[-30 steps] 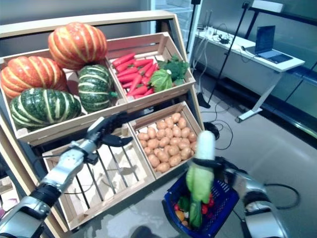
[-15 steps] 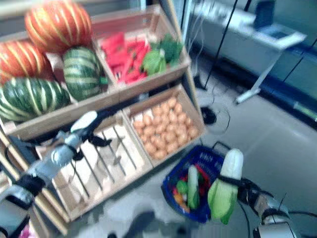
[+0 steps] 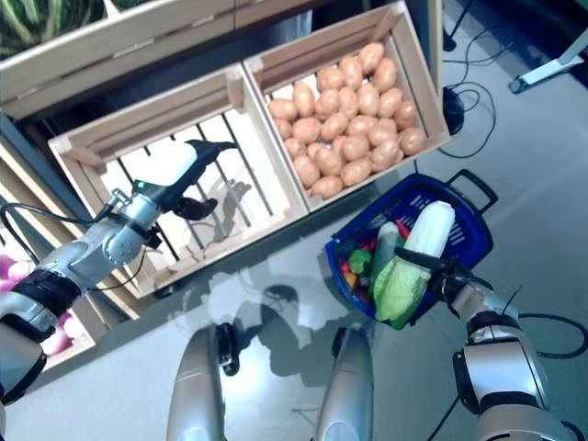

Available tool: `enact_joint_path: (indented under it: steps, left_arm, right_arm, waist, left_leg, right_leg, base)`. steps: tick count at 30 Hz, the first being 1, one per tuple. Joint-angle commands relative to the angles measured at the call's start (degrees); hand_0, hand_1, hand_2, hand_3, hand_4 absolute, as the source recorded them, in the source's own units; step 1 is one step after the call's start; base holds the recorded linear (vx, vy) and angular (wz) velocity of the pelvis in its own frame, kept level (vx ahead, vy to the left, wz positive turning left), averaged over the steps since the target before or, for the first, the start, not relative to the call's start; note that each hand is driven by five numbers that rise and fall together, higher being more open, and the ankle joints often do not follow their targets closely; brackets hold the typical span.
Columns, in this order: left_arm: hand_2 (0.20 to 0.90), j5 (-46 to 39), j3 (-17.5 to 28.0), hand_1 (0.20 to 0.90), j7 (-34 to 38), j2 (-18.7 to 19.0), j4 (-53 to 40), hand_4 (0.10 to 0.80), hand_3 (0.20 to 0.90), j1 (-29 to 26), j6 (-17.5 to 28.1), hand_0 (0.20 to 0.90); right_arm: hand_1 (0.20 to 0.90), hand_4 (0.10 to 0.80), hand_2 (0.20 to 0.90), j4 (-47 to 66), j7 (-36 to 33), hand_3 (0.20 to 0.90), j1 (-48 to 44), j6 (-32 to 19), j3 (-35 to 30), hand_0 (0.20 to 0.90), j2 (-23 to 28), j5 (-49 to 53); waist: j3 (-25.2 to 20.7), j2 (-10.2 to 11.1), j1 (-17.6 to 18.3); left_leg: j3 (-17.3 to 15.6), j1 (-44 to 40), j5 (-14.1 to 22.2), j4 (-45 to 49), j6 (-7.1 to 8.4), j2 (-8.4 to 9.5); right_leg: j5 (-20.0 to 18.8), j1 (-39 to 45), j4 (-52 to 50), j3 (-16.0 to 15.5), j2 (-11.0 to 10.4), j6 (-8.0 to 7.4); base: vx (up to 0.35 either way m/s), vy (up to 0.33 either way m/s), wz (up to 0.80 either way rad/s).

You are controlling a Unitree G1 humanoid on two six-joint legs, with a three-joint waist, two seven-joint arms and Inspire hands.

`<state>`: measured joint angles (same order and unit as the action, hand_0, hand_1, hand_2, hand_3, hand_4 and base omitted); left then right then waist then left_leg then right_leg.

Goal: Put vegetables into the basket

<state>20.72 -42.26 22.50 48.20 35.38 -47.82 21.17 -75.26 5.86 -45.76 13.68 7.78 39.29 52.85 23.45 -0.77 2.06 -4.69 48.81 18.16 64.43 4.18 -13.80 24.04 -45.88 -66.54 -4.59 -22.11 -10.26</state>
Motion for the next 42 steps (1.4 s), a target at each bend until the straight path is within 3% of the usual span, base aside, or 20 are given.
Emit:
enact_joint_path:
  steps: [1,5,6,7,12,20,26,31,37,40,41,42]
  left_arm:
    - [0.900,-2.17,3.61,0.900,7.52,1.29,-3.16,0.800,0.900,-6.87,1.87,0.900]
    - [0.900,-4.03,3.98,0.900,7.75,1.94,-5.45,0.800,0.900,-7.42,1.58,0.900]
    - [0.900,-4.08,4.10,0.900,7.64,2.29,-6.19,0.800,0.900,-7.66,1.82,0.900]
    - [0.900,-4.40,4.22,0.900,7.24,2.71,-6.73,0.800,0.900,-7.81,2.17,0.900]
    - [0.900,-0.42,2.49,0.900,7.75,4.33,-9.29,0.800,0.900,-8.21,3.72,0.900]
    - [0.900,-3.87,0.68,0.900,7.22,5.87,-12.07,0.800,0.900,-8.60,3.33,0.900]
    - [0.900,-5.11,0.72,0.900,5.52,6.44,-12.71,0.800,0.900,-7.53,3.24,0.900]
    - [0.900,-4.61,1.13,0.900,6.64,5.39,-11.89,0.800,0.900,-6.03,3.37,0.900]
    - [0.900,-6.41,4.38,0.900,8.56,2.73,-10.76,0.800,0.900,-0.42,3.99,0.900]
    - [0.900,-8.45,6.42,0.900,8.93,0.02,-10.96,0.800,0.900,3.32,4.45,0.900]
    - [0.900,-7.55,7.55,0.900,9.22,-2.36,-11.23,0.800,0.900,6.09,4.53,0.900]
    - [0.900,-7.30,7.95,0.900,9.10,-3.41,-11.36,0.800,0.900,7.29,4.47,0.900]
  right_arm:
    - [0.300,0.400,0.300,-1.26,-4.19,0.300,-5.28,-4.76,-0.89,0.300,2.57,4.92]
    - [0.300,0.400,0.300,-1.94,-6.63,0.300,-7.55,-5.58,-0.76,0.300,2.89,4.83]
    - [0.493,0.529,0.493,-1.97,-7.60,0.493,-8.12,-5.05,-0.63,0.493,3.24,4.72]
    - [0.900,0.800,0.900,-2.05,-8.41,0.900,-8.55,-4.49,-0.56,0.900,3.58,5.06]
    - [0.900,0.800,0.900,-2.46,-10.89,0.900,-10.08,-5.41,-1.15,0.900,4.12,7.43]
    - [0.900,0.800,0.900,-2.72,-15.26,0.900,-8.50,-4.88,-2.88,0.900,4.47,6.15]
    - [0.900,0.800,0.900,-3.27,-16.70,0.900,-6.14,-1.58,-4.06,0.900,3.96,2.71]
    - [0.900,0.800,0.900,-4.36,-18.25,0.900,-5.28,-1.72,-4.58,0.900,3.47,0.48]
    - [0.900,0.800,0.900,-1.60,-20.84,0.900,-1.55,-9.82,-6.84,0.900,0.57,-1.83]
    - [0.900,0.800,0.900,2.79,-23.07,0.900,1.25,-15.56,-7.62,0.900,-2.97,-3.46]
    - [0.900,0.800,0.900,6.34,-25.32,0.900,3.78,-19.07,-7.13,0.900,-6.05,-5.50]
    - [0.900,0.800,0.900,8.52,-27.26,0.900,5.07,-19.74,-6.66,0.900,-7.48,-8.04]
  waist:
    - [-2.29,-1.74,-0.80]
    - [-2.21,-2.37,-0.99]
    - [-2.15,-2.44,-1.07]
    - [-2.20,-2.52,-1.10]
    - [-2.97,-2.86,-1.14]
    - [-4.40,-2.75,-0.51]
    - [-6.30,-2.09,-0.42]
    - [-7.72,-1.86,-0.45]
    - [-8.70,-1.34,-0.58]
    - [-8.96,-0.78,-0.81]
    - [-9.12,-0.25,-0.76]
    - [-9.48,-0.02,-0.75]
  left_leg:
    - [-0.01,0.81,9.72,7.52,1.92,-1.71]
    - [1.33,7.68,12.12,15.17,2.20,-2.63]
    - [1.76,9.32,12.87,17.28,2.32,-2.78]
    - [1.92,10.79,13.51,19.10,2.40,-2.91]
    - [2.66,16.30,15.77,25.65,2.23,-2.55]
    - [2.92,19.96,17.00,29.72,1.50,-1.68]
    - [3.01,18.08,16.11,26.65,0.41,-1.18]
    - [2.31,13.15,14.05,20.05,-0.19,-2.03]
    - [0.74,3.18,9.77,8.38,0.10,-3.39]
    - [-0.10,-2.82,6.88,0.01,-0.09,-3.31]
    - [-0.97,-5.99,3.51,-5.53,-0.61,-3.14]
    - [-1.26,-7.74,2.81,-8.03,-0.65,-3.01]
  right_leg:
    - [-2.44,-3.80,-1.55,-1.50,-0.74,5.46]
    - [-0.20,-11.30,-10.36,-0.21,-1.69,5.12]
    - [0.50,-13.25,-12.86,0.21,-1.88,5.14]
    - [1.10,-14.90,-14.78,0.59,-1.90,5.22]
    - [3.39,-21.47,-22.38,1.86,-1.29,5.81]
    - [4.44,-26.00,-27.17,2.63,0.05,6.15]
    - [3.50,-24.13,-24.51,2.13,1.40,5.36]
    - [1.45,-18.38,-16.92,1.12,1.94,4.85]
    - [-2.31,-7.57,-4.09,-0.05,2.02,4.38]
    - [-4.88,-1.89,3.32,-0.57,1.91,4.30]
    - [-8.16,1.12,8.34,-1.06,1.93,4.79]
    - [-8.77,2.85,10.27,-1.29,2.02,4.68]
  base:
    - [-0.052,0.015,0.06]
    - [-0.073,-0.013,0.10]
    - [-0.036,-0.039,0.16]
    - [-0.033,-0.033,0.12]
    - [-0.006,-0.011,0.09]
    - [0.014,0.003,0.01]
    - [0.026,0.010,-0.01]
    - [0.019,0.020,-0.02]
    - [0.055,0.048,-0.14]
    - [0.030,0.040,-0.13]
    - [-0.011,0.027,-0.17]
    - [0.008,0.024,-0.21]
